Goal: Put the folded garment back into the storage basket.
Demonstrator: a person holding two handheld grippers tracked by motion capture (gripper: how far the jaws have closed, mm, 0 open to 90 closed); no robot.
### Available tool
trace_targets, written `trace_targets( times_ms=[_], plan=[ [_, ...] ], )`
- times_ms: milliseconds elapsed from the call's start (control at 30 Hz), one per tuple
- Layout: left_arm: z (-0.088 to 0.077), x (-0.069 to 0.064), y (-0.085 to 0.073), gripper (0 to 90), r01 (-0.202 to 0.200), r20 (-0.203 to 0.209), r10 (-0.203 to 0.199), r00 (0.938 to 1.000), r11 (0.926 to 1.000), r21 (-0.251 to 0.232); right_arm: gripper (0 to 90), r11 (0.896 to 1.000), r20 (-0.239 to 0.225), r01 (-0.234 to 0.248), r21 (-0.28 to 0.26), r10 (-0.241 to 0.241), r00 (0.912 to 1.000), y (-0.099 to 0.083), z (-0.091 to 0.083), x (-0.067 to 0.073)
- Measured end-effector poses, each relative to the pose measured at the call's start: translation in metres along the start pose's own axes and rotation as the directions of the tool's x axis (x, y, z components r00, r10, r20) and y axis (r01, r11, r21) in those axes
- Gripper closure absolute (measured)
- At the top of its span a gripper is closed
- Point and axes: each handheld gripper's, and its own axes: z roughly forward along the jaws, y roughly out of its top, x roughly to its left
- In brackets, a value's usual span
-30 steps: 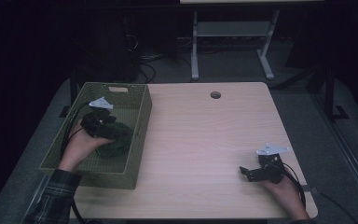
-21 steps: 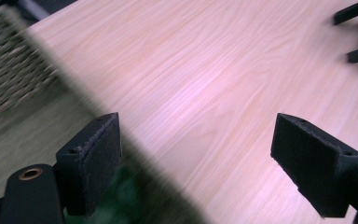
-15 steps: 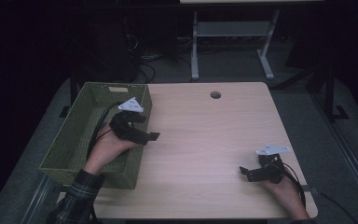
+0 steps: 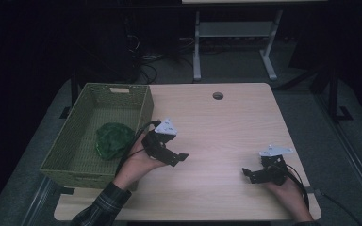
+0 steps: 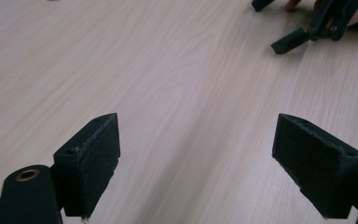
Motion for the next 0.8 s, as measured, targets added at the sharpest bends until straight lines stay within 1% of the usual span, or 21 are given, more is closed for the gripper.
trace_targets(
  times_ms=[33, 100, 133, 167, 300, 333, 400, 433, 467, 500, 533, 633, 700, 767, 800],
  plan=[
    [0.004, -0.002, -0.002, 14.6, 0.004, 0.001, -0.004, 1.0000, 1.0000, -0.002, 2.9, 1.000, 0.000, 0.000, 0.000, 0.000, 1.0000, 0.000, 0.000, 0.000],
    [0.013, -0.004, -0.007, 14.6, -0.004, 0.008, 0.004, 1.0000, 1.0000, 0.004, 2.9, 1.000, 0.000, -0.002, 0.000, 0.002, 1.0000, 0.000, 0.000, 0.000],
    [0.016, -0.006, -0.008, 14.6, -0.002, 0.007, 0.002, 1.0000, 1.0000, 0.004, 2.9, 1.000, 0.000, -0.002, 0.000, 0.002, 1.0000, 0.000, 0.000, 0.000],
    [0.019, -0.006, -0.010, 14.6, -0.014, 0.008, 0.014, 0.9999, 0.9998, 0.011, 2.9, 1.000, 0.000, -0.002, 0.000, 0.002, 1.0000, 0.000, 0.000, 0.000],
    [0.031, -0.009, -0.020, 14.2, -0.018, -0.006, 0.018, 0.9998, 0.9997, 0.014, 2.9, 1.000, 0.000, -0.002, 0.000, 0.002, 1.0000, 0.000, 0.000, 0.000],
    [0.034, -0.009, -0.023, 14.2, -0.015, -0.008, 0.015, 0.9998, 0.9998, 0.009, 2.9, 1.000, 0.000, -0.001, 0.000, 0.001, 1.0000, 0.000, 0.000, 0.000],
    [0.040, -0.010, -0.028, 14.2, -0.009, -0.011, 0.010, 0.9999, 0.9998, 0.016, 2.9, 1.000, 0.000, 0.000, 0.000, 0.000, 1.0000, 0.000, 0.000, 0.000],
    [0.040, -0.010, -0.028, 14.2, -0.009, -0.011, 0.010, 0.9999, 0.9998, 0.016, 2.9, 1.000, 0.000, 0.000, 0.001, 0.000, 1.0000, 0.000, 0.000, 0.000],
    [0.046, -0.011, -0.033, 14.2, -0.009, -0.019, 0.009, 0.9998, 0.9998, 0.016, 2.9, 1.000, 0.000, 0.001, 0.001, -0.001, 1.0000, 0.000, 0.000, 0.000],
    [0.046, -0.011, -0.033, 14.2, -0.009, -0.019, 0.009, 0.9998, 0.9998, 0.016, 2.9, 1.000, 0.000, 0.001, 0.001, -0.001, 1.0000, 0.000, 0.000, 0.000],
    [0.052, -0.010, -0.038, 14.2, 0.004, -0.014, -0.004, 0.9999, 0.9998, 0.020, 2.9, 1.000, 0.000, 0.002, 0.001, -0.002, 1.0000, 0.000, 0.000, 0.000],
    [0.061, -0.007, -0.046, 14.2, 0.022, -0.026, -0.021, 0.9994, 0.9989, 0.040, 2.9, 1.000, 0.000, 0.000, 0.001, 0.000, 1.0000, 0.000, 0.000, 0.000],
    [0.066, -0.006, -0.051, 14.2, 0.039, -0.033, -0.038, 0.9987, 0.9984, 0.040, 2.9, 1.000, 0.000, 0.001, 0.001, -0.001, 1.0000, 0.000, 0.000, 0.000],
    [0.068, -0.005, -0.053, 13.7, 0.043, -0.033, -0.042, 0.9986, 0.9981, 0.045, 2.9, 1.000, 0.000, 0.000, 0.001, 0.000, 1.0000, 0.000, 0.000, 0.000],
    [0.071, -0.004, -0.056, 13.4, 0.039, -0.048, -0.037, 0.9982, 0.9976, 0.056, 2.9, 1.000, 0.000, 0.000, 0.001, 0.000, 1.0000, 0.000, 0.000, 0.000]
  ],
)
